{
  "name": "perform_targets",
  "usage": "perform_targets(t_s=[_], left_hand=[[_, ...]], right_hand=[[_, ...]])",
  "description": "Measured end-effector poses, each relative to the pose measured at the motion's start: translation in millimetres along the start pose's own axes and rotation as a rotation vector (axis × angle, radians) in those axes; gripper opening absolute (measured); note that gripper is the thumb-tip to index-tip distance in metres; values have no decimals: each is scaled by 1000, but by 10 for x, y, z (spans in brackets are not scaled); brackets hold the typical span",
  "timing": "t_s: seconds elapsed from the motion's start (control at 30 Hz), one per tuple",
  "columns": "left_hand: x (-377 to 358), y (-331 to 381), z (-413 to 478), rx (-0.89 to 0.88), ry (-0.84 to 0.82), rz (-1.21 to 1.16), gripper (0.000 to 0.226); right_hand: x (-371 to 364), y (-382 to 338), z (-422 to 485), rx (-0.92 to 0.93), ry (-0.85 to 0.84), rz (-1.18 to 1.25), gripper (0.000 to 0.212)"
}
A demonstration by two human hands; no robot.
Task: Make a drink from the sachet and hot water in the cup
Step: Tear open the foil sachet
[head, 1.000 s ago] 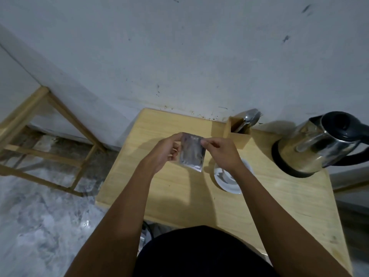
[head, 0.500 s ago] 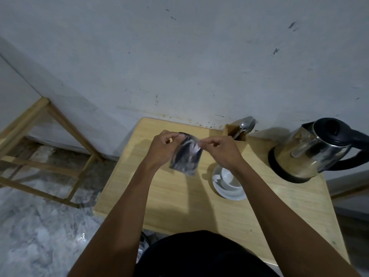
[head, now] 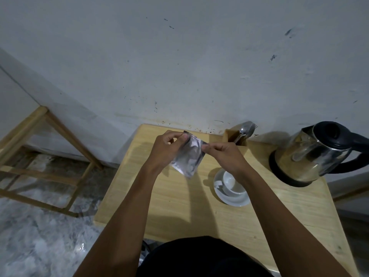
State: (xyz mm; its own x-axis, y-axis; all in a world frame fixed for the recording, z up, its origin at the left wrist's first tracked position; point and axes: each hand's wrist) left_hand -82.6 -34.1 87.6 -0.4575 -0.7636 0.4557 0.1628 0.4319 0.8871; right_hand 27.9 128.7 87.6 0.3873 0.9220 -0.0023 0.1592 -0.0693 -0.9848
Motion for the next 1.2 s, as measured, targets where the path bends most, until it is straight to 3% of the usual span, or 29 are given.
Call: perform_targets(t_s=[0.1,0.2,0.3,0.43,0.57,0.8,1.0,1.2], left_hand=[[5,42,10,-7,-86,49,14],[7,105,37,-35,-194,75,17],[-16,173,47,-25,-156,23,16],[-9,176,58,-26,-142,52,13],[-36,216,7,-72,-173,52,17],[-23,244,-19,-100,-136,85,15],[-31,299,-22,-177,-119,175,13],[-64,317,-28,-165,-141,181,14]], right_hand=[[42,-16,-29,93,60,-94,15],[34,-32,-29,145,-10,-213,12],[29,-31,-11,204,110,-209,11],[75,-79,-33,132,-25,-150,13],[70,-67,-2,176,118,-114,14],[76,-163,-20,122,87,-70,16],[145,-428,78,263,-18,-397,24],[201,-590,191,305,-149,-590,13]])
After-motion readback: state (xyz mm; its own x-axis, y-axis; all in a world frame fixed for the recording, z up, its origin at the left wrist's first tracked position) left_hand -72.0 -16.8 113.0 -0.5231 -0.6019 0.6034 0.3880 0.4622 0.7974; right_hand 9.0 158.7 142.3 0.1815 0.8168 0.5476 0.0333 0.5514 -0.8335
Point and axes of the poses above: each hand's wrist, its own z-axis towards the middle knuckle, its own x-axis out of the back of the hand, y = z × x, and after that the axes turned 13 degrees about z, right-handed
